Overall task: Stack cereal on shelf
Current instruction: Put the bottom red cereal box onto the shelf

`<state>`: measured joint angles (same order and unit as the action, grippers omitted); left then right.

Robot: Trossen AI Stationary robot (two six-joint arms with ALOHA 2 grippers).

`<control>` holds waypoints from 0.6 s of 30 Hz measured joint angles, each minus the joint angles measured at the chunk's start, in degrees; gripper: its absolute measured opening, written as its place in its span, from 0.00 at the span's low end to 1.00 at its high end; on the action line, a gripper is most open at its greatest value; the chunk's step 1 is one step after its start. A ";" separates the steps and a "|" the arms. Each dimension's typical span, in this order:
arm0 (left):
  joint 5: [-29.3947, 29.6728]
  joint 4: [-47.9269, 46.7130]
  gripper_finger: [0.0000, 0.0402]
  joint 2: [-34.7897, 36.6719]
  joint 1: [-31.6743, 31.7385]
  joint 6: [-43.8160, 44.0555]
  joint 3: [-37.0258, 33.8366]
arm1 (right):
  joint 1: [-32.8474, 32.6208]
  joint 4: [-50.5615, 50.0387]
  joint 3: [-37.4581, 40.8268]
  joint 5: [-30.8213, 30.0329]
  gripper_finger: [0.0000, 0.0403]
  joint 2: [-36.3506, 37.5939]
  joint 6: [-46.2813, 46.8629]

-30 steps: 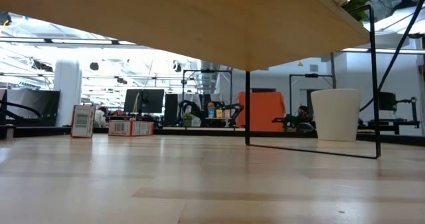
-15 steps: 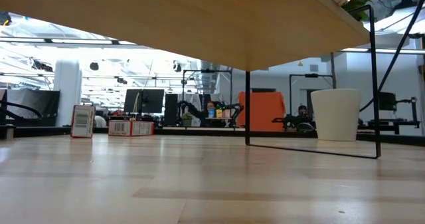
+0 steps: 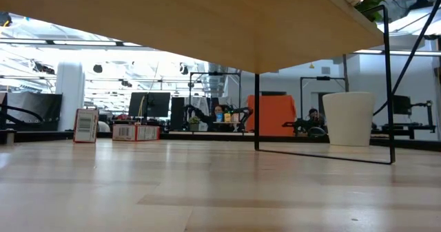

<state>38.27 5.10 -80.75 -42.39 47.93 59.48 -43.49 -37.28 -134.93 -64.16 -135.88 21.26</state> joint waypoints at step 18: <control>3.05 -1.16 0.38 0.00 0.00 -1.63 0.00 | 1.76 -10.46 -0.04 6.85 0.23 2.17 -2.68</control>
<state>41.32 3.95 -80.75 -42.39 46.30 59.48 -41.73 -47.74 -134.98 -57.31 -133.72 18.58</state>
